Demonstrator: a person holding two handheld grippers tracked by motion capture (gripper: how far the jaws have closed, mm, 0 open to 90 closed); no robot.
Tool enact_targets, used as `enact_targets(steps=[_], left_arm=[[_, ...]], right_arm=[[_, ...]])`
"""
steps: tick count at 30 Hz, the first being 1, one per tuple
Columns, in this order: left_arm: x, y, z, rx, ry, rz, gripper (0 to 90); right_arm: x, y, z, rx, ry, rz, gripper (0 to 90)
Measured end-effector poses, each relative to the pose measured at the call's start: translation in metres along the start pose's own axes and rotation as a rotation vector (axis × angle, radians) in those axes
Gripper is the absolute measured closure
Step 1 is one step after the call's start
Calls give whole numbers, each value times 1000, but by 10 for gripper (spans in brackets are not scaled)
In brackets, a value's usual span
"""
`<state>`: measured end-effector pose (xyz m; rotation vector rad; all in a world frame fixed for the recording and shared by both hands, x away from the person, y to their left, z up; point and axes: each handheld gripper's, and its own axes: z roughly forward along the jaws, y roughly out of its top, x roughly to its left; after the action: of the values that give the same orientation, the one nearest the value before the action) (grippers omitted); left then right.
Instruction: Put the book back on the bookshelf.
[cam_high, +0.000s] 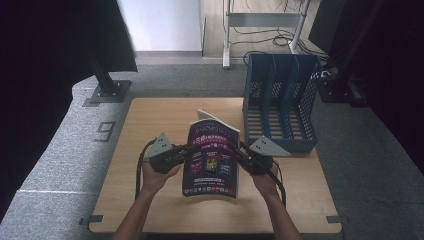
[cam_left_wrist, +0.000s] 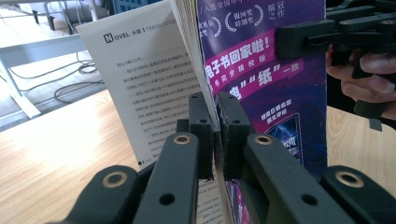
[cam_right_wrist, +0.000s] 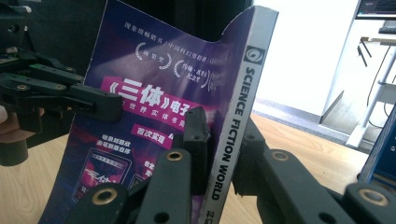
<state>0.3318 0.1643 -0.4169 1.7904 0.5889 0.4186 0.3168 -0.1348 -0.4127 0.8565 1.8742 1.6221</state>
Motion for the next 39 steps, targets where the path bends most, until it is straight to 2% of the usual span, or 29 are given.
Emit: enact_targets(steps=[6, 10, 13, 17, 19, 22, 28, 30, 31, 34, 38, 39], left_arm=[[2, 4, 4, -16, 16, -17, 861], [2, 2, 4, -7, 13, -15, 859], [1, -1, 3, 3, 6, -14, 848], [1, -6, 1, 18, 11, -23, 825], [3, -9, -1, 14, 14, -33, 817], [5, -11, -3, 5, 8, -46, 802], [4, -13, -3, -2, 10, -44, 791], [3, -13, -3, 2, -8, -42, 839], [2, -13, -2, 5, -11, -37, 869], [0, -13, 0, 9, -14, -28, 884], [2, -14, 1, 12, -11, -37, 885], [2, -14, 1, 13, -10, -37, 886]], right_arm=[[-2, 4, 1, 2, -10, -11, 781], [-1, 3, 1, -2, -10, -26, 784], [-2, -1, -1, -1, 7, -7, 790], [-3, -7, -4, 20, 6, 5, 799], [-4, -10, -5, 22, 4, 8, 803], [-8, -12, -9, 7, 28, 36, 806], [-4, -13, -14, 3, 43, 14, 807], [-3, -13, -14, 6, 51, 10, 804], [-3, -12, -13, 13, 61, 8, 796], [-3, -9, -7, 43, 68, -1, 767], [-12, -6, 5, 79, 73, 34, 773], [-13, -6, 7, 87, 58, 29, 794]])
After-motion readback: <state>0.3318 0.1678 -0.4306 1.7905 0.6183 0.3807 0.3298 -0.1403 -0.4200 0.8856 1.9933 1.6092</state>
